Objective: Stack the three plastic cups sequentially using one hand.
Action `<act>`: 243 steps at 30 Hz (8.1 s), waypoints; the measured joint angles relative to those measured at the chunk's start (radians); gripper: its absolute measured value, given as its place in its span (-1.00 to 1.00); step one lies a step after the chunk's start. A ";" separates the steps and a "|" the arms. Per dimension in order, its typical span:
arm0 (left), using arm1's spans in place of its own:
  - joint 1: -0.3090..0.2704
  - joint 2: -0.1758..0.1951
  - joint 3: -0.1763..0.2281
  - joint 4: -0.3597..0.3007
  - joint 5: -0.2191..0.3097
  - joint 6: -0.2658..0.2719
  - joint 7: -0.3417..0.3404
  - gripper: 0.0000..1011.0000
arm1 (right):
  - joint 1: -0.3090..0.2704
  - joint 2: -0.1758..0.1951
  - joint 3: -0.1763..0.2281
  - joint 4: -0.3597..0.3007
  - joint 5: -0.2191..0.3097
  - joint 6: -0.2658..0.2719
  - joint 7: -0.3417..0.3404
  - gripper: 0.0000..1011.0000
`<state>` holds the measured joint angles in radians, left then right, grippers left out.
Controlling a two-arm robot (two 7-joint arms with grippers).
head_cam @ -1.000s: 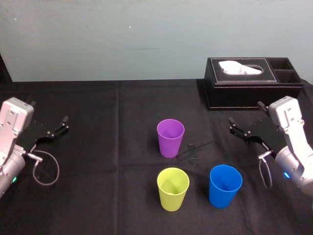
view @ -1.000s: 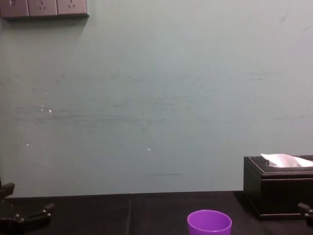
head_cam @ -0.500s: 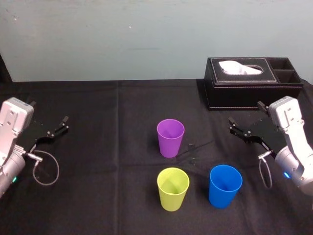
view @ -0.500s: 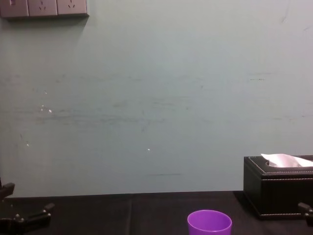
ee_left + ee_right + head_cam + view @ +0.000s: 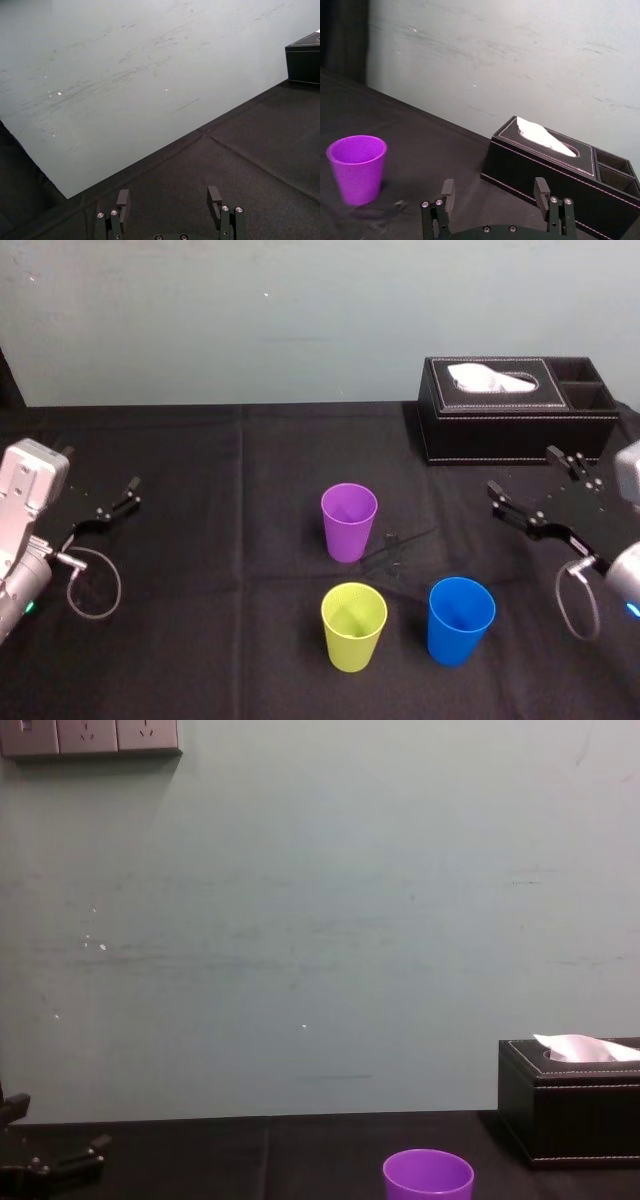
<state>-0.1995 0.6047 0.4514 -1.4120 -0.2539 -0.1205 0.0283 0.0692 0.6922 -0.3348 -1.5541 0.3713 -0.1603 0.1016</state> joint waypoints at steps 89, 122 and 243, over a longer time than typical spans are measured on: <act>0.000 0.000 0.000 0.000 0.000 0.000 0.000 1.00 | -0.085 0.118 0.011 0.107 0.232 -0.086 0.788 0.99; 0.000 0.000 0.000 0.000 0.000 0.000 0.000 1.00 | 0.004 0.058 -0.054 0.156 0.217 -0.050 0.772 0.99; 0.000 0.000 0.000 0.000 0.000 0.000 0.000 1.00 | 0.305 -0.005 -0.172 -0.008 0.172 0.268 0.600 0.43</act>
<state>-0.1995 0.6047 0.4514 -1.4120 -0.2539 -0.1205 0.0283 0.3742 0.6873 -0.5067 -1.5626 0.5434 0.1081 0.7019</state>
